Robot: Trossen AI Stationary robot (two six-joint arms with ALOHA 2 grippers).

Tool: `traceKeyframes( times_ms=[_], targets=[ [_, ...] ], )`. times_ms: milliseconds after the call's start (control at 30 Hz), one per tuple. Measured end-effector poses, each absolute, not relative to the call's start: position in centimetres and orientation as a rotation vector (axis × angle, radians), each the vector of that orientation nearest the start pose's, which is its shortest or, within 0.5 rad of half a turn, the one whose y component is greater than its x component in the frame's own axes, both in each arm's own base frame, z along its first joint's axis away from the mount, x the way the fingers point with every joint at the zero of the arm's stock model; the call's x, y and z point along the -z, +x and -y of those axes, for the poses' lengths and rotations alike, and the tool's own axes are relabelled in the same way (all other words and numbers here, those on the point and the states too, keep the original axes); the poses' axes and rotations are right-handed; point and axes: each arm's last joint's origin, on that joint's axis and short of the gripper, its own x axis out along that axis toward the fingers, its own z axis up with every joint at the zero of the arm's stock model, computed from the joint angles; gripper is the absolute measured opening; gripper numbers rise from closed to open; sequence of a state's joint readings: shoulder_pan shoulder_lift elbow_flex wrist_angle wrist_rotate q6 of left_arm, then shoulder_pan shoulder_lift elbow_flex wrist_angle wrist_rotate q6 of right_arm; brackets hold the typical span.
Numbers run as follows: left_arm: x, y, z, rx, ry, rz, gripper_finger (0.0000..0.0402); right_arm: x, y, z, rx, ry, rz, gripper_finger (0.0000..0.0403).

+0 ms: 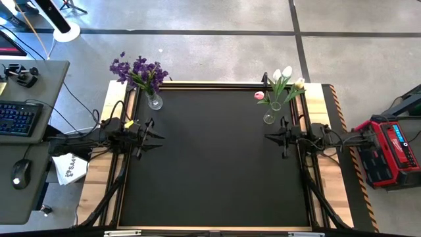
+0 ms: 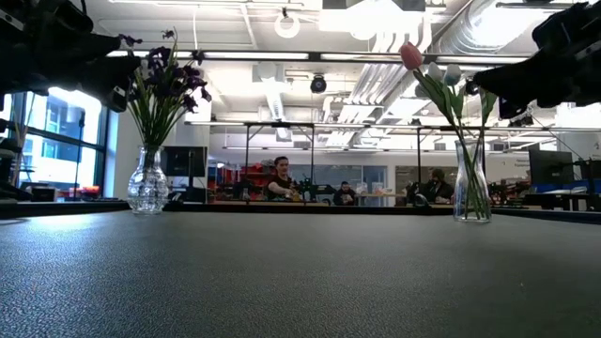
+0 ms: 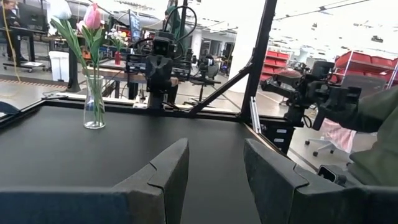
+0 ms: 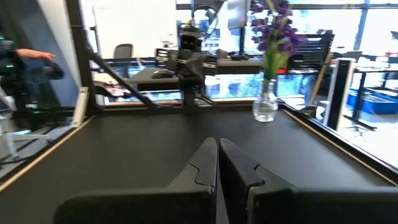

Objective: Sort flowers into vase by color
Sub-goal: Return to Home Position

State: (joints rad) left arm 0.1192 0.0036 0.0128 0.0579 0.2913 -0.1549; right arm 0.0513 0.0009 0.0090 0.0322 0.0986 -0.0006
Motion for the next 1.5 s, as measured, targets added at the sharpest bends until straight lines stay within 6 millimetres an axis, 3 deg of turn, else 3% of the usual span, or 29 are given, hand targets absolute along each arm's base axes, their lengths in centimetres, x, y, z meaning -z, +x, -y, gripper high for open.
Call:
traceKeyframes(
  times_ms=[400, 567, 733, 900, 1100, 1500],
  targets=[
    [-17.2, 9.7, -0.4, 0.162, -0.143, 0.044, 0.0141, -16.9, 9.7, 0.1, 0.082, -0.005, 0.035, 0.0000],
    [-17.2, 9.7, -0.4, 0.161, -0.143, 0.044, 0.0141, -16.9, 9.7, 0.2, 0.119, -0.446, 0.012, 0.0000],
    [-17.2, 9.7, -0.4, 0.139, -0.143, 0.046, 0.0141, -17.0, 9.7, 0.2, 0.120, -0.642, 0.008, 0.0000],
    [-17.4, 9.7, -0.5, 0.131, -0.109, 0.069, 0.0141, -17.3, 9.7, 0.0, 0.039, -0.377, 0.074, 0.0000],
    [-17.4, 9.7, -0.5, 0.130, -0.088, 0.065, 0.0141, -17.2, 9.8, 0.5, 0.129, 0.016, 0.058, 0.0000],
    [-17.4, 9.7, -0.5, 0.129, -0.041, 0.068, 0.0141, -16.2, 10.5, 1.0, 0.168, 0.109, -0.047, 0.0000]
  ],
)
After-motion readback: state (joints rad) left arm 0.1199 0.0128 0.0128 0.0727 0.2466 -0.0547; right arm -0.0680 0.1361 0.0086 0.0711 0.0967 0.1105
